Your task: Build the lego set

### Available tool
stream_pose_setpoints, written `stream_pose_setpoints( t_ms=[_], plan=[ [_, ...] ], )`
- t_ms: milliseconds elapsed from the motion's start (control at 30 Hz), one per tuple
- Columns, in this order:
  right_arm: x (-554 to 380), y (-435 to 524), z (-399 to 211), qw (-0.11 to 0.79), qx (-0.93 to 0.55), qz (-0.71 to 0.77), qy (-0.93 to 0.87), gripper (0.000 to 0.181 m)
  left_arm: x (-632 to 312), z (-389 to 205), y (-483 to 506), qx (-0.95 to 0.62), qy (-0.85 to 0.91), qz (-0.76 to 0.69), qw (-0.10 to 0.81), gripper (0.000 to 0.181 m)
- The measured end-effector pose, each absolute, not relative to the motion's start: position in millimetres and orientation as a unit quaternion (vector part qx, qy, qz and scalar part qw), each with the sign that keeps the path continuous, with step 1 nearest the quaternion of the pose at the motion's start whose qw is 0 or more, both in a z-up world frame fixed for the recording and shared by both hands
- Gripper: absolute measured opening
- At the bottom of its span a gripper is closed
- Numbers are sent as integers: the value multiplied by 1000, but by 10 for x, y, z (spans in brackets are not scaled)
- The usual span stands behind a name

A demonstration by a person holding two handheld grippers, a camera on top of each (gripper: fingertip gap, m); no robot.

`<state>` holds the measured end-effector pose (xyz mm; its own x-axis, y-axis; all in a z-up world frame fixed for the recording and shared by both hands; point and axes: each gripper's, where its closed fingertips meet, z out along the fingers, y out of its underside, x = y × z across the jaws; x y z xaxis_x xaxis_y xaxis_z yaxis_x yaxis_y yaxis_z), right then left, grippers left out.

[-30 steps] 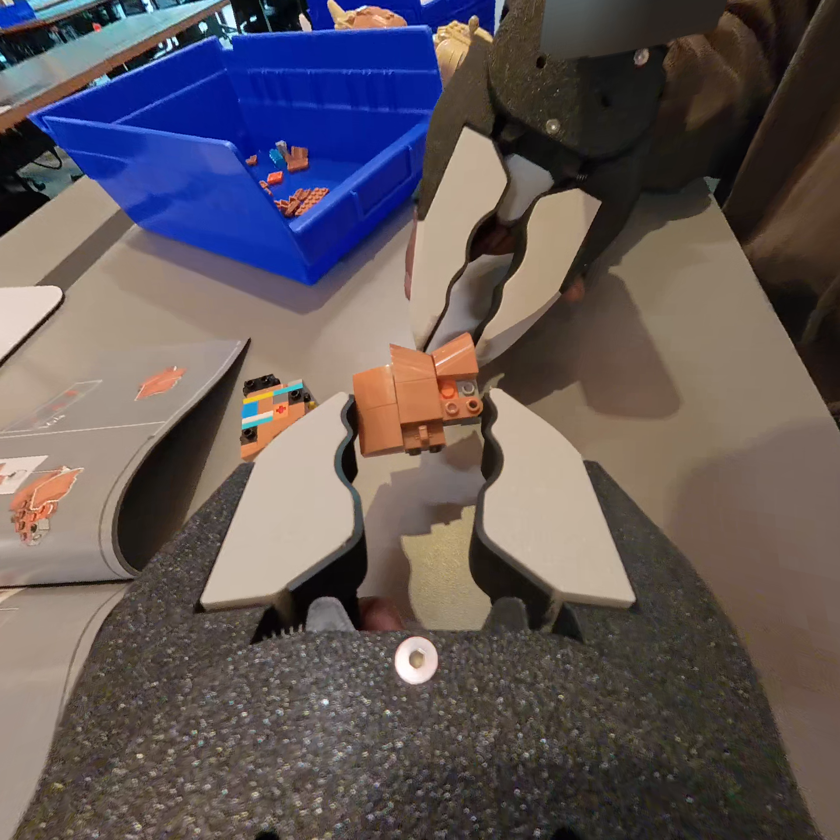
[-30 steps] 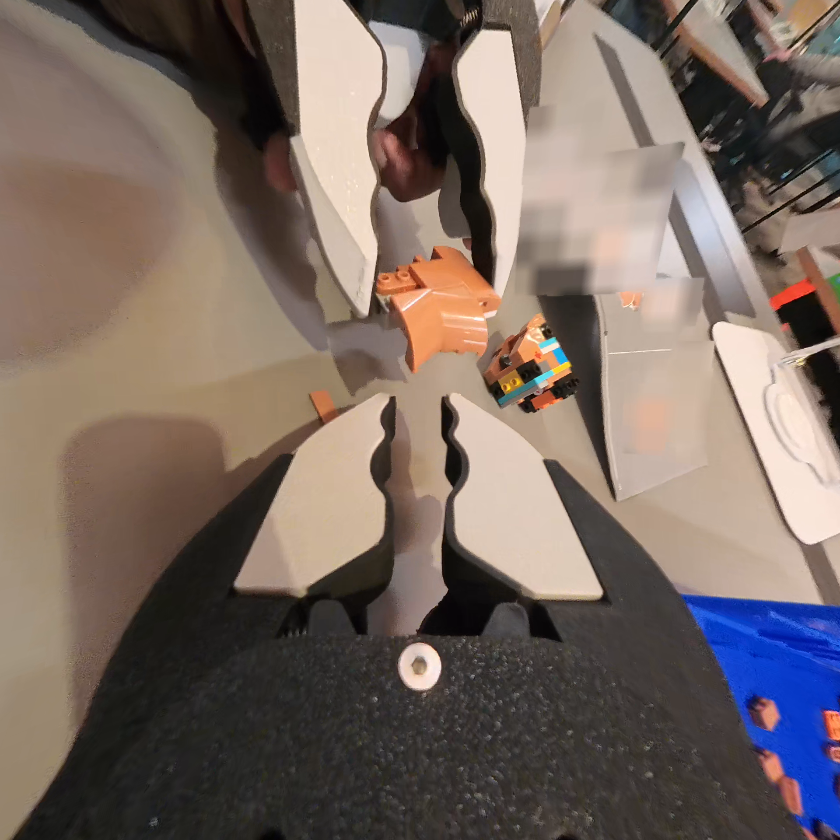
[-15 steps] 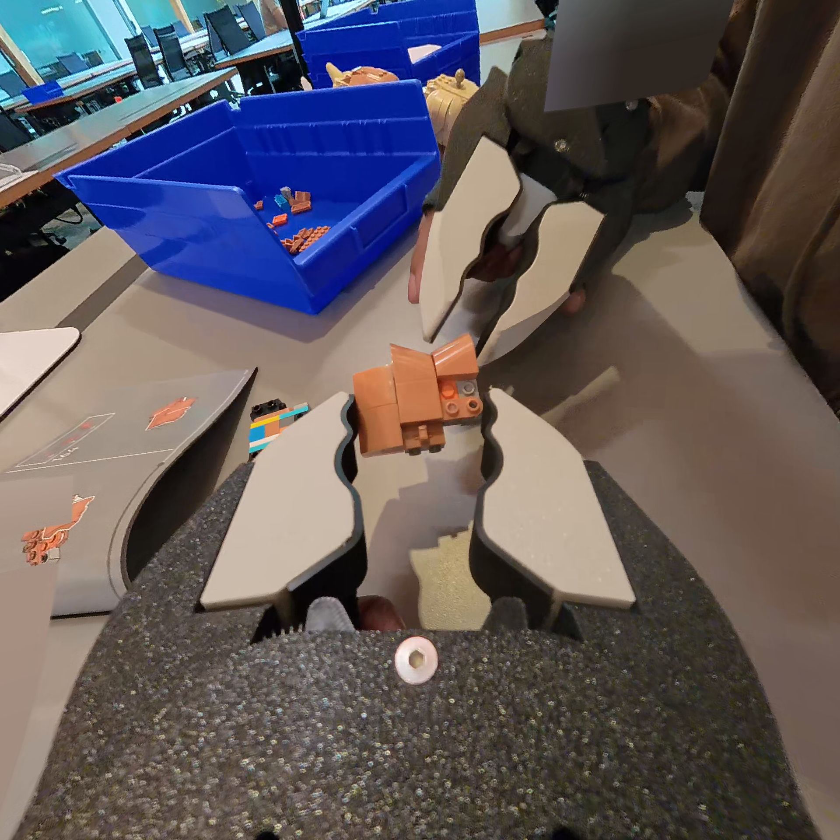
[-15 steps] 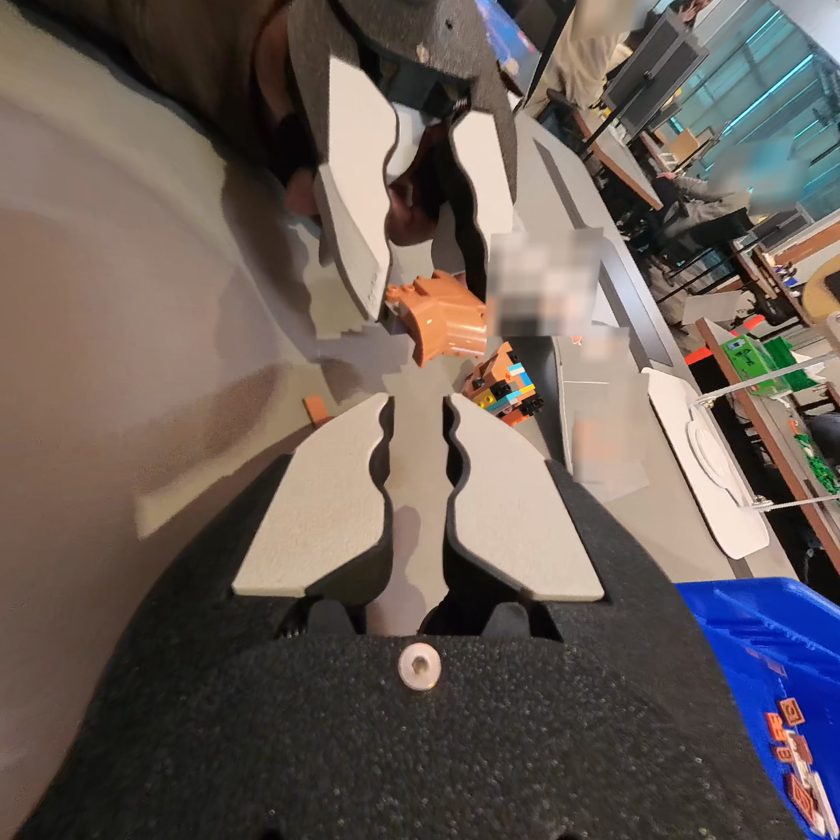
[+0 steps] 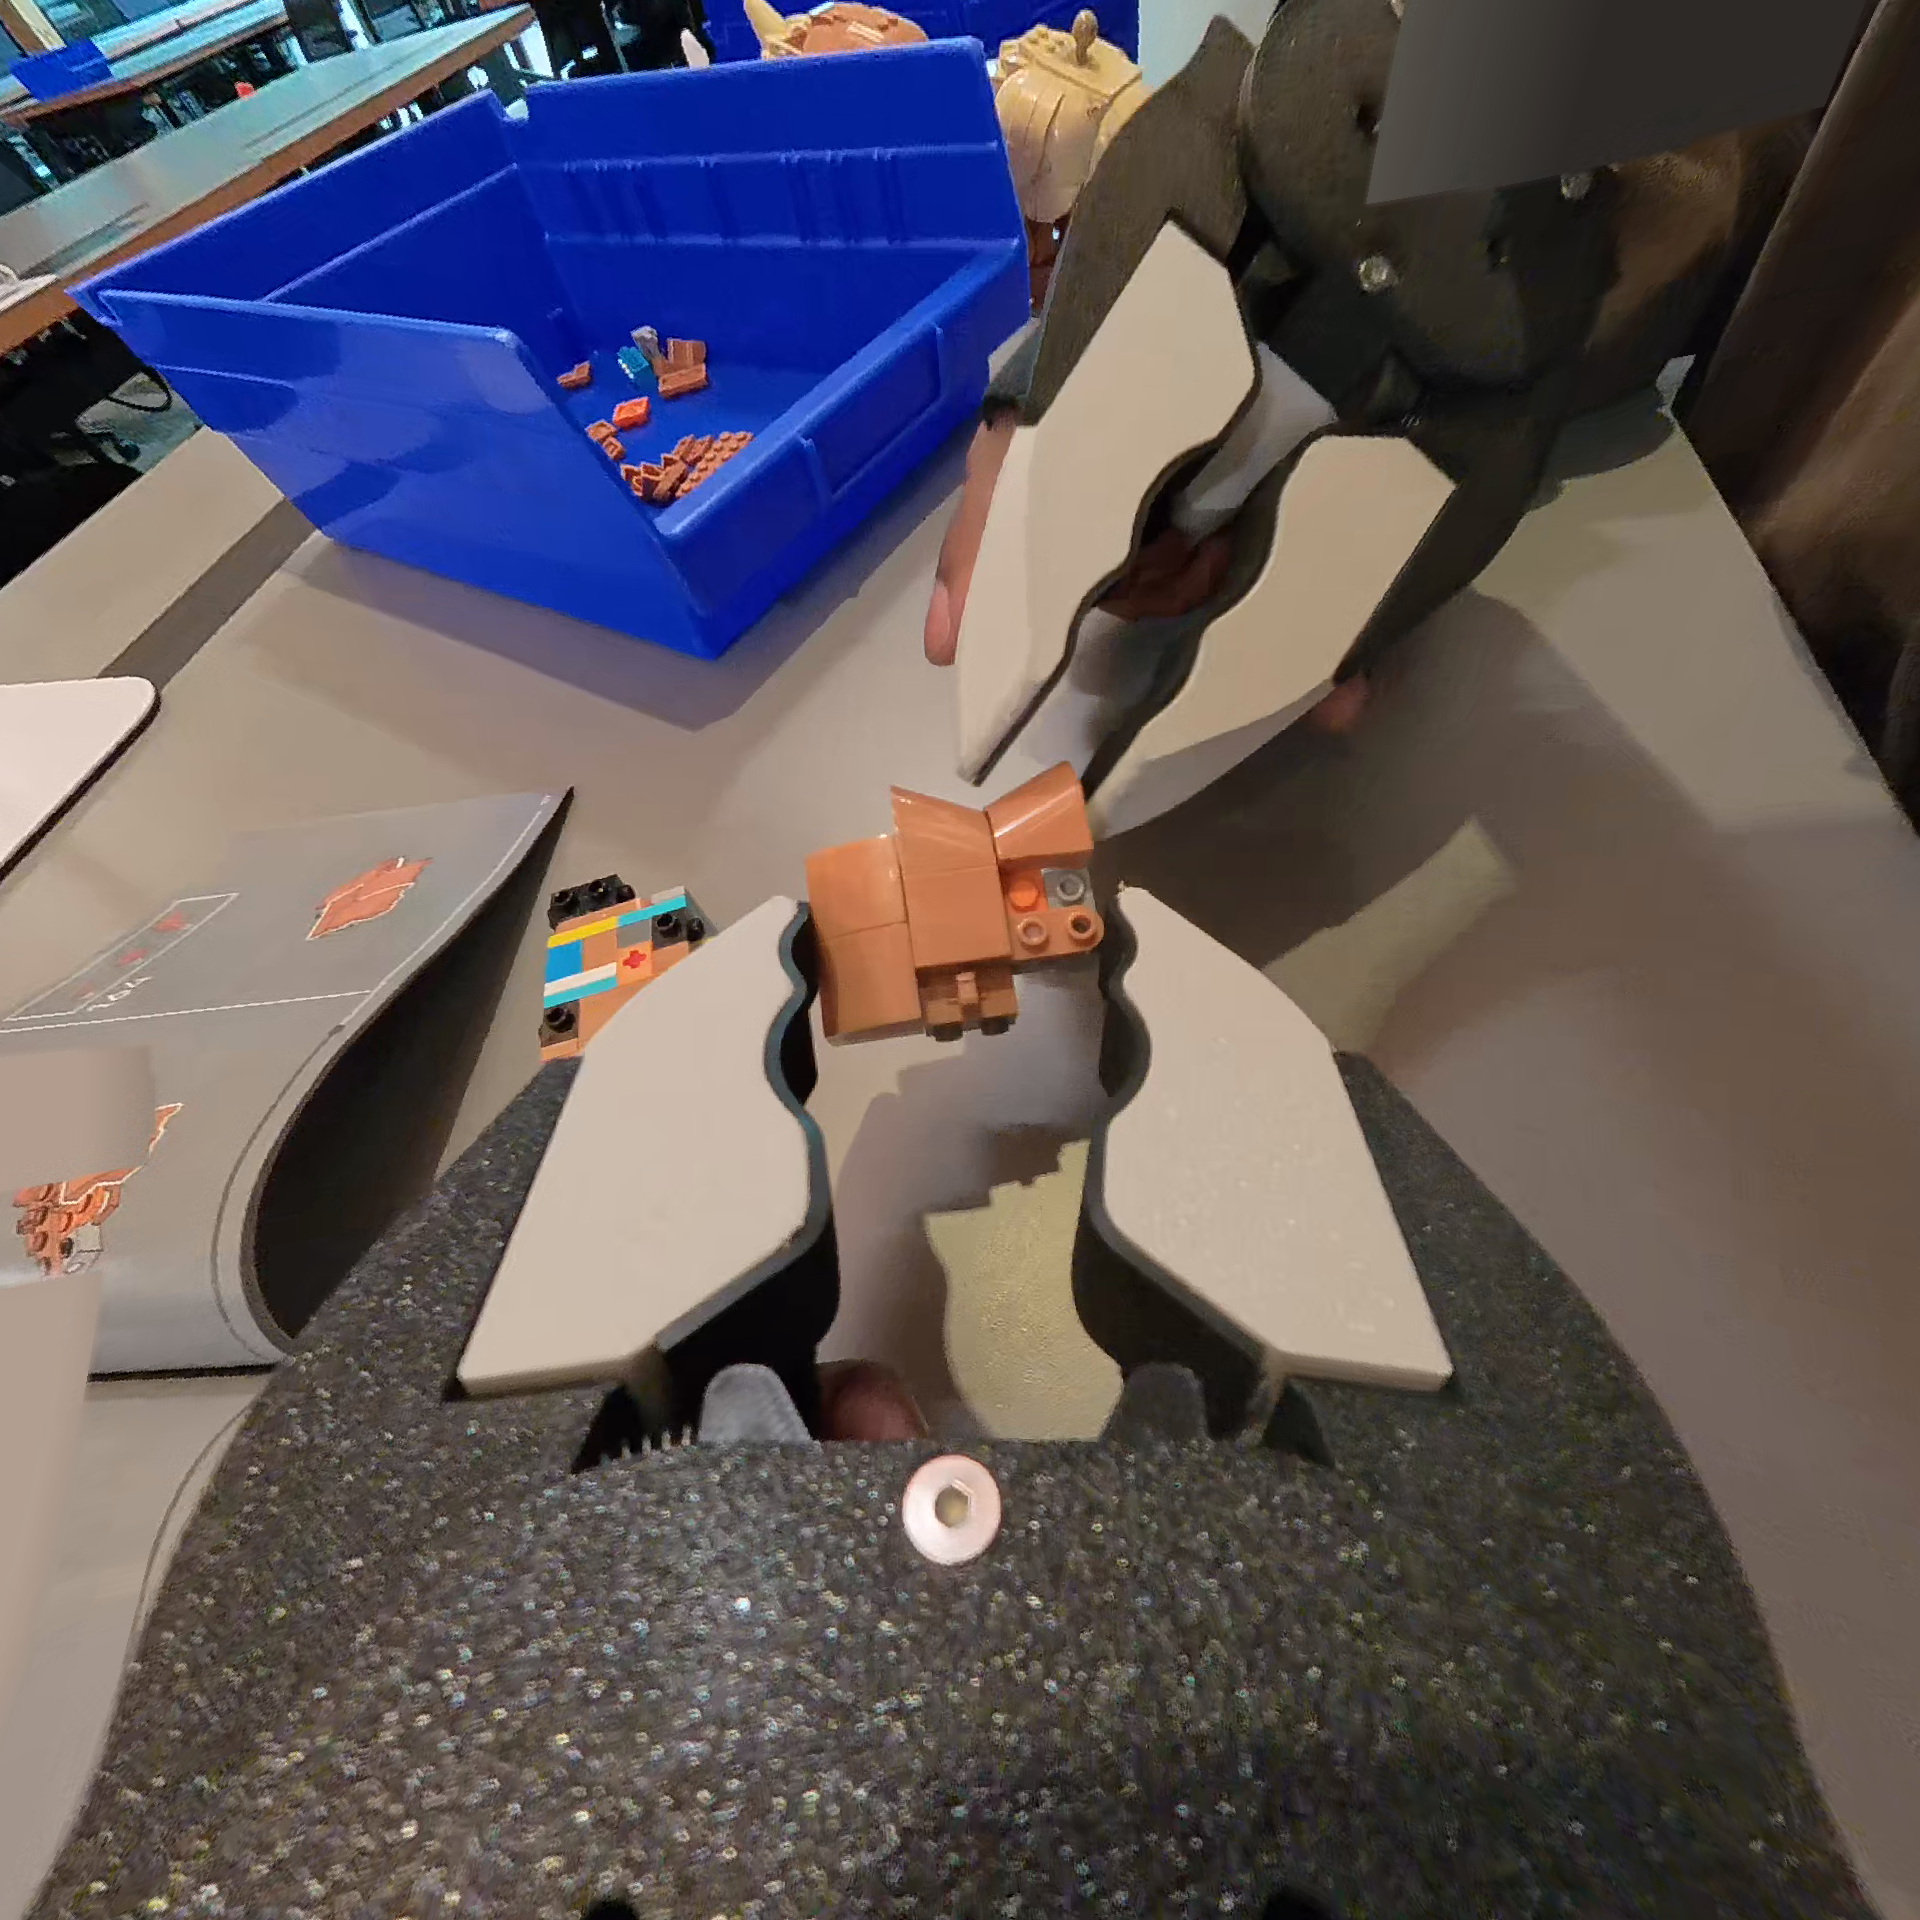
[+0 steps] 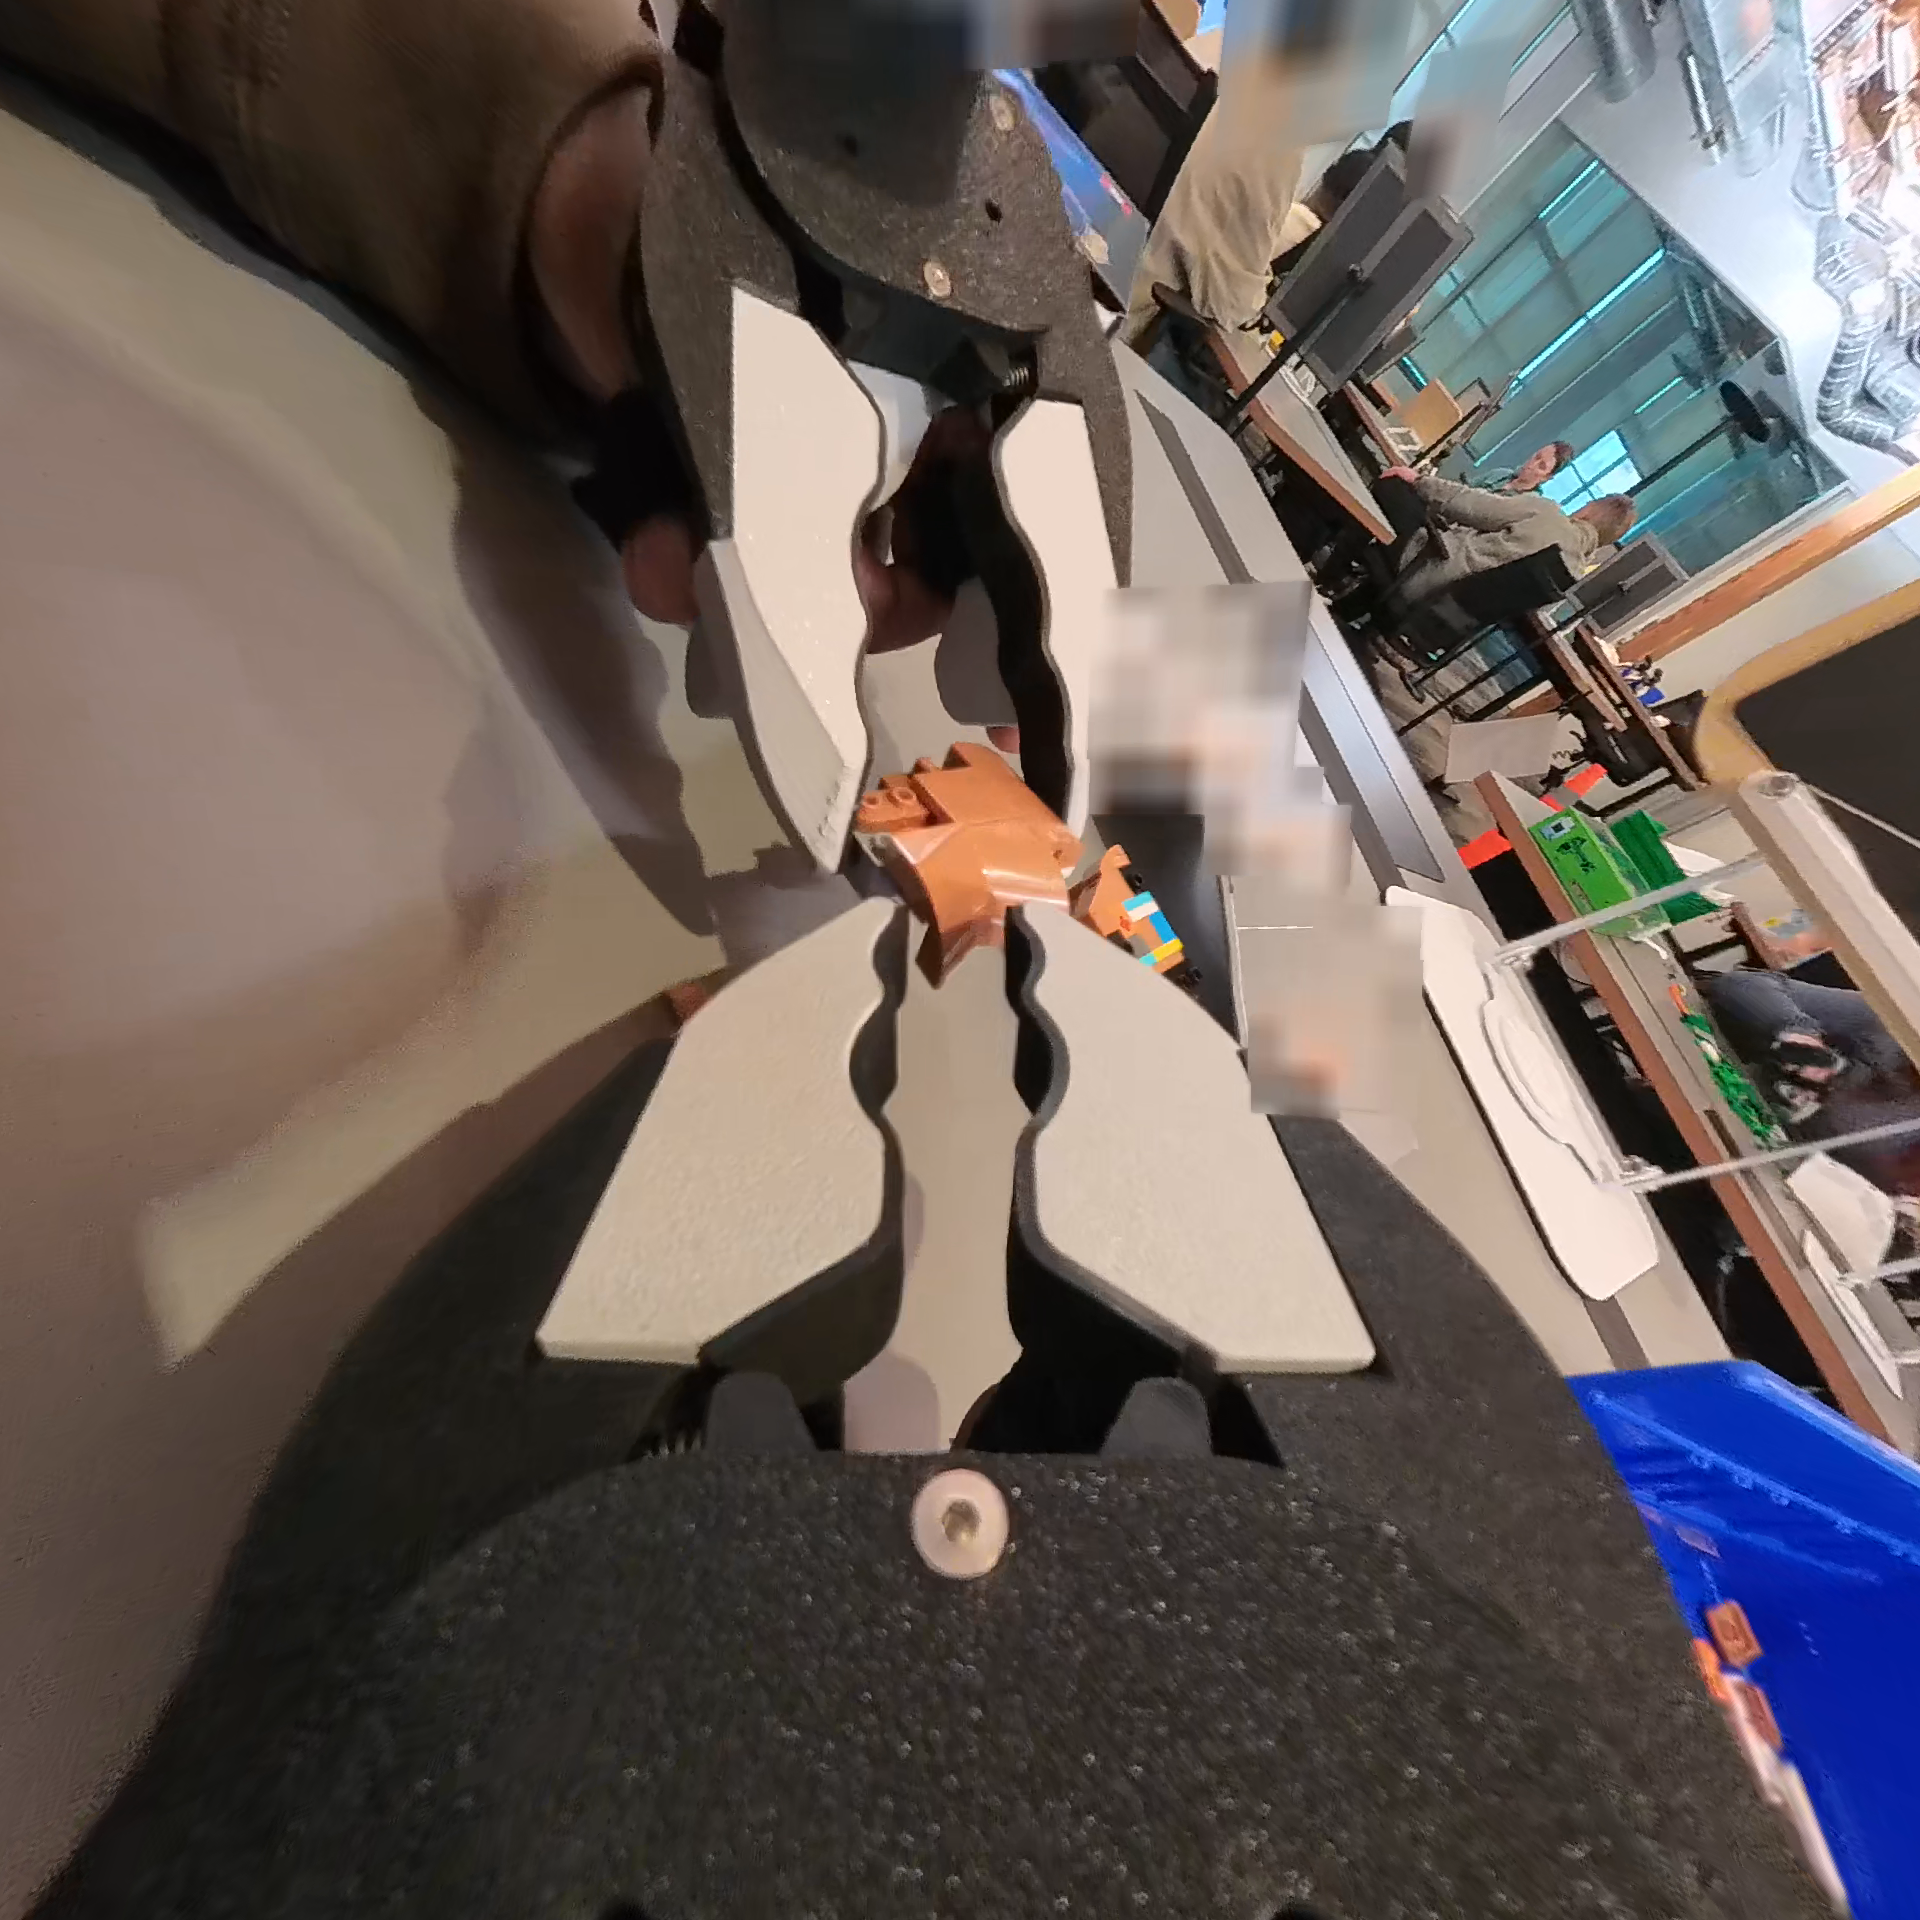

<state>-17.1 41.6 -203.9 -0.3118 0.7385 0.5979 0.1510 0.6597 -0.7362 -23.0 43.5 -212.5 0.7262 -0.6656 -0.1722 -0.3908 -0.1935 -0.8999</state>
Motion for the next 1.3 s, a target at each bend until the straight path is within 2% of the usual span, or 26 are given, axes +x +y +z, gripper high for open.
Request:
stream_pose_setpoints(
  t_ms=[133, 433, 733, 1033, 1300],
  plan=[
    [-166, 422, -2024, 515, -289, 285, -755, 8, -238, -2122, 442, -765, 339, -131, 532, 53],
    [-109, 581, -1891, 538, -293, 265, -744, 6, -309, -2120, 488, -777, 314, -130, 530, 53],
    [359, 1565, -1410, 575, -372, 146, -714, 7, -347, -2107, 484, -777, 308, -130, 534, 53],
    [1076, 2763, -1516, 420, -444, -29, -791, 7, -371, -2111, 477, -779, 306, -131, 532, 53],
    [1017, 3223, -1836, 249, -440, -81, -859, 7, -394, -2111, 478, -780, 303, -130, 532, 53]
  ],
)
